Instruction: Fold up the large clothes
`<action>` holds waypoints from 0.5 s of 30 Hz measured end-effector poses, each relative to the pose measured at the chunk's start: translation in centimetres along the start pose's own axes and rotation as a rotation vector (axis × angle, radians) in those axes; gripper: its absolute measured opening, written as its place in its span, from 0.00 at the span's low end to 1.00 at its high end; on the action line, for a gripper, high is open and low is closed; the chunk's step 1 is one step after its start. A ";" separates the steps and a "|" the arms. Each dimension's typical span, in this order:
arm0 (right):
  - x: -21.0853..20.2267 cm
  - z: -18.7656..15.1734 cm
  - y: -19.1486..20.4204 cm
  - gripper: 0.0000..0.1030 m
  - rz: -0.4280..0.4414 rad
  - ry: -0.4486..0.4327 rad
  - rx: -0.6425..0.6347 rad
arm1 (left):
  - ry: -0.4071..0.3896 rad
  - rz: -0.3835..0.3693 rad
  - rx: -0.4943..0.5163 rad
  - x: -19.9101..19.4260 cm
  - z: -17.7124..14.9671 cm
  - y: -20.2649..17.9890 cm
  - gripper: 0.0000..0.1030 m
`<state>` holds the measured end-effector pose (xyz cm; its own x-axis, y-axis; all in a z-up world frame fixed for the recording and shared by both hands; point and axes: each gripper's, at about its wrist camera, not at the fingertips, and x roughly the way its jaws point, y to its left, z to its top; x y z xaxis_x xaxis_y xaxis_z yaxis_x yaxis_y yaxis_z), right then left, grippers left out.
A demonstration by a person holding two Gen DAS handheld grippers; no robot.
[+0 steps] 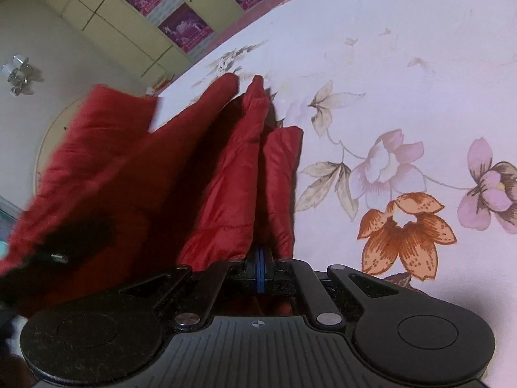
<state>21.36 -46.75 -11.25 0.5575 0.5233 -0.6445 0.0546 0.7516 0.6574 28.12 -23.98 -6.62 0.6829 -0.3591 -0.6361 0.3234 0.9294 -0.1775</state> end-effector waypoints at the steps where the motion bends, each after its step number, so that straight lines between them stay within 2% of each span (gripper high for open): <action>1: 0.0 0.1 -0.2 0.00 0.010 0.004 0.007 | 0.011 -0.001 -0.001 0.4 -0.1 0.0 0.19; 2: -0.1 0.2 -0.4 0.00 0.022 0.009 0.015 | 0.023 -0.001 -0.004 0.7 -0.2 0.1 0.20; 3: -0.1 0.3 -0.7 0.00 0.036 0.013 0.024 | 0.033 -0.006 -0.010 0.9 -0.1 0.1 0.25; 5: -0.1 0.5 -1.5 0.00 0.067 0.016 0.050 | 0.057 -0.060 -0.045 1.5 -0.2 0.6 0.51; 6: -0.7 0.5 -1.7 0.00 0.079 0.009 0.068 | 0.065 -0.105 -0.074 1.4 -0.1 0.9 0.73; 7: -1.0 0.7 -2.3 0.00 0.084 -0.004 0.088 | 0.062 -0.140 -0.108 0.9 0.0 1.1 0.79; 10: -2.8 1.5 -3.5 0.00 0.037 -0.054 0.136 | 0.009 -0.218 -0.194 -2.7 0.4 2.0 0.79; 11: -3.5 1.9 -4.0 0.06 0.033 -0.081 0.149 | -0.042 -0.229 -0.205 -4.3 0.4 2.4 0.78; 12: -4.1 2.3 -4.4 0.45 0.042 -0.114 0.161 | -0.097 -0.201 -0.202 -5.9 0.5 3.2 0.72; 13: -5.0 2.8 -4.6 0.73 0.046 -0.162 0.168 | -0.136 -0.151 -0.202 -6.9 0.6 4.3 0.63; 14: -5.7 3.1 -4.4 0.93 0.055 -0.214 0.157 | -0.168 -0.096 -0.218 -7.5 0.7 6.1 0.59; 15: -6.2 3.6 -4.0 0.93 0.085 -0.236 0.134 | -0.184 -0.054 -0.242 -7.6 0.8 7.8 0.53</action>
<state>20.63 -54.46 -8.50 0.7411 0.4628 -0.4864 0.0997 0.6406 0.7614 25.97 -14.11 -2.60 0.7831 -0.3977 -0.4781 0.2122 0.8935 -0.3956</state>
